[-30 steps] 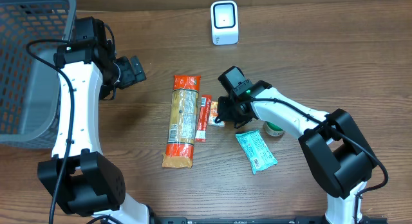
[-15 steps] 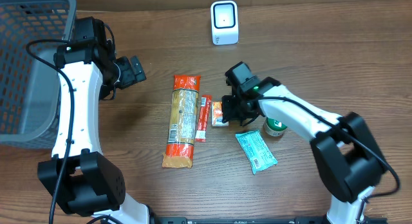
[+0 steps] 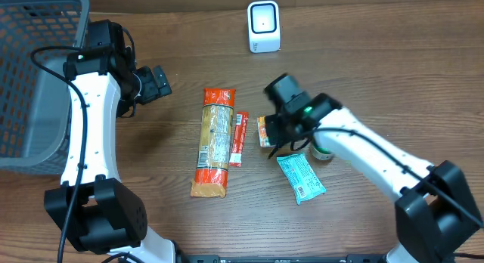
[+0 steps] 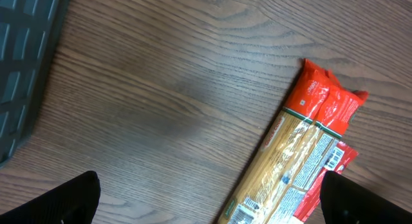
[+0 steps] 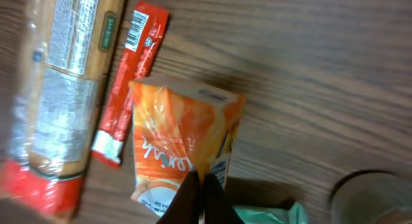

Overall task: Scan the item barcode
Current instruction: 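Grasp the small orange box with the right gripper and lift it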

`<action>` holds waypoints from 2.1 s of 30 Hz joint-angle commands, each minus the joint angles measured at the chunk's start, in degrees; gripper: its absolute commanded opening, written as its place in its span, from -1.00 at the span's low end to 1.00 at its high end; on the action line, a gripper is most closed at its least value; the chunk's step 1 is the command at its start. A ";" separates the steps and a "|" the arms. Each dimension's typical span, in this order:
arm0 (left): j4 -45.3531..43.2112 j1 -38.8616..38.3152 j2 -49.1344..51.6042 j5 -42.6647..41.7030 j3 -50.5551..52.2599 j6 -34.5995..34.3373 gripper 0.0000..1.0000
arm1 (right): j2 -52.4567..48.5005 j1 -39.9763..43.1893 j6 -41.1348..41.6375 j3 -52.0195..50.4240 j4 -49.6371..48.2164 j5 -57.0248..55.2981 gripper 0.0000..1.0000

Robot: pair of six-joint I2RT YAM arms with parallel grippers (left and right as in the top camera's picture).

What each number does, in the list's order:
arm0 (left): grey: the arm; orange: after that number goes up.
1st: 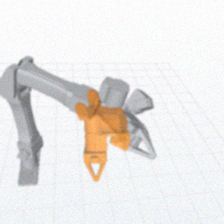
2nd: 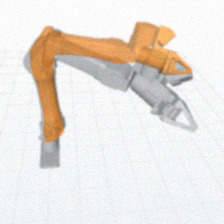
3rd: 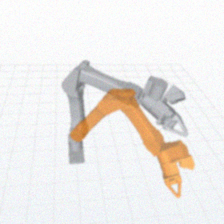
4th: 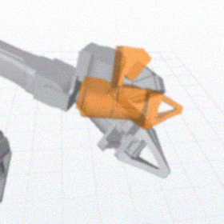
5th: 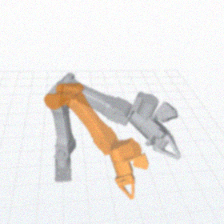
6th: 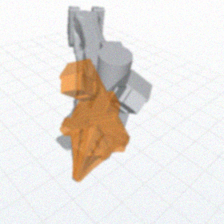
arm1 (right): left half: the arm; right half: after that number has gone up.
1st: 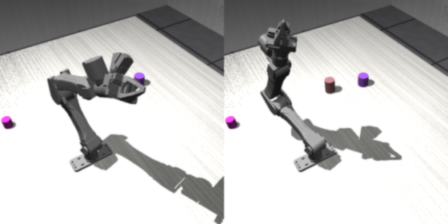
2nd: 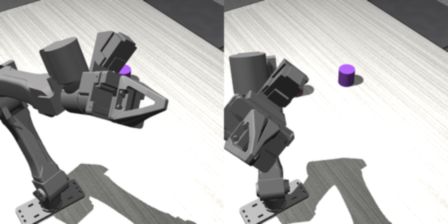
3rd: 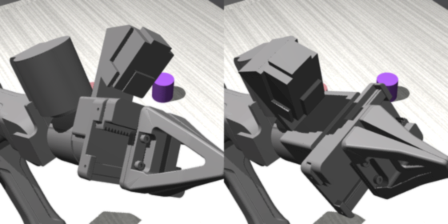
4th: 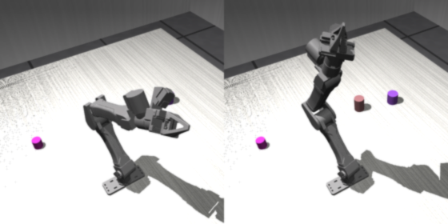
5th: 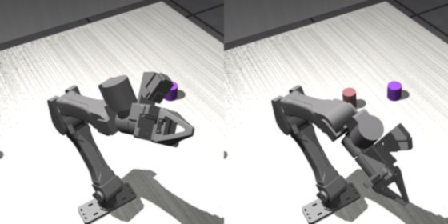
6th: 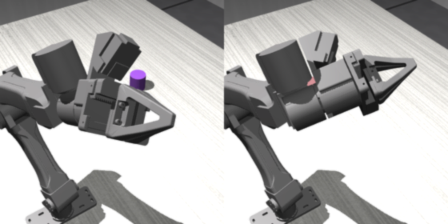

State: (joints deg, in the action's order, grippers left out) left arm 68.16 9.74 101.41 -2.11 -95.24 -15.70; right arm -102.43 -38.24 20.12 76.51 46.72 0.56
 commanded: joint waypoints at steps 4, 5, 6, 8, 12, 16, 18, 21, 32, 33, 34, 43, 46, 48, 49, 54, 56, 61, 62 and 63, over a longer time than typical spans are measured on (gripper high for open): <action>0.11 -0.35 0.13 0.20 -1.01 0.90 1.00 | 0.35 -10.99 -0.70 -0.02 0.57 -36.63 -0.93; 0.11 -0.35 0.13 0.20 -1.01 0.92 1.00 | 0.02 -12.94 -0.72 -0.07 0.68 -41.75 -0.93; 0.11 -0.35 0.13 0.20 -1.01 0.92 1.00 | -0.28 -13.86 -0.72 -0.07 0.72 -44.02 -0.93; 0.11 -0.35 0.13 0.20 -1.01 0.92 0.99 | -0.90 -15.39 -0.72 -0.07 0.76 -47.17 -0.93; 0.11 -0.35 0.13 0.20 -1.01 0.90 1.00 | -2.56 -17.51 -3.89 -0.07 0.81 -49.72 -0.93; 0.11 -0.35 0.13 0.20 -1.01 0.92 0.99 | -5.22 -18.82 -7.58 -0.07 0.83 -51.89 -0.93; 0.11 -0.35 0.13 0.20 -1.01 0.90 0.99 | -6.45 -19.30 -9.33 -0.07 0.81 -52.15 -0.93; 0.11 -0.35 0.13 0.20 -1.01 0.92 1.00 | -8.31 -19.91 -10.19 -0.07 0.79 -52.37 -0.93; 0.11 -0.35 0.13 0.20 -1.01 0.90 0.99 | -11.52 -20.31 -10.19 -0.07 -0.28 -51.98 -0.93; 0.11 -0.35 0.13 0.20 -1.01 0.90 1.00 | -11.91 -20.31 -10.16 -0.07 -0.13 -51.95 -0.93; 0.11 -0.35 0.13 0.20 -1.01 0.92 1.00 | -12.48 -20.31 -10.19 -0.07 -0.02 -52.00 -0.93; 0.11 -0.35 0.13 0.20 -1.01 0.92 1.00 | -15.61 -20.31 -10.14 -0.07 -0.52 -52.37 -0.93; 0.11 -0.35 0.13 0.20 -1.01 0.90 1.00 | -15.67 -20.31 -10.14 -0.07 -0.52 -51.93 -0.93; 0.11 -0.35 0.13 0.20 -1.01 0.90 1.00 | -15.67 -20.31 -10.12 -0.07 -0.52 -51.91 -0.92; 0.11 -0.35 0.13 0.20 -1.01 0.90 1.00 | -15.67 -20.31 -10.12 -0.07 -0.52 -51.91 -0.91; 0.11 -0.35 0.13 0.20 -1.01 0.90 0.99 | -15.67 -20.31 -9.94 -0.04 -0.48 -51.91 -0.77; 0.11 -0.35 0.13 0.20 -1.01 0.92 1.00 | -15.67 -20.31 -9.94 -0.04 -0.44 -51.93 -0.68; 0.11 -0.35 0.13 0.20 -1.01 0.92 1.00 | -15.67 -20.31 -9.92 -0.02 -0.26 -51.78 -0.64; 0.11 -0.35 0.13 0.20 -1.01 0.92 1.00 | -15.67 -20.31 -9.92 0.00 -0.26 -51.43 -0.60; 0.11 -0.35 0.13 0.20 -1.01 0.90 1.00 | -15.65 -20.31 -9.92 0.02 -0.28 -51.01 -0.54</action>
State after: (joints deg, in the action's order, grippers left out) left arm 68.16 9.74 101.41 -2.11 -95.24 -15.70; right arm -117.56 -58.22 9.78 76.49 46.52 -50.81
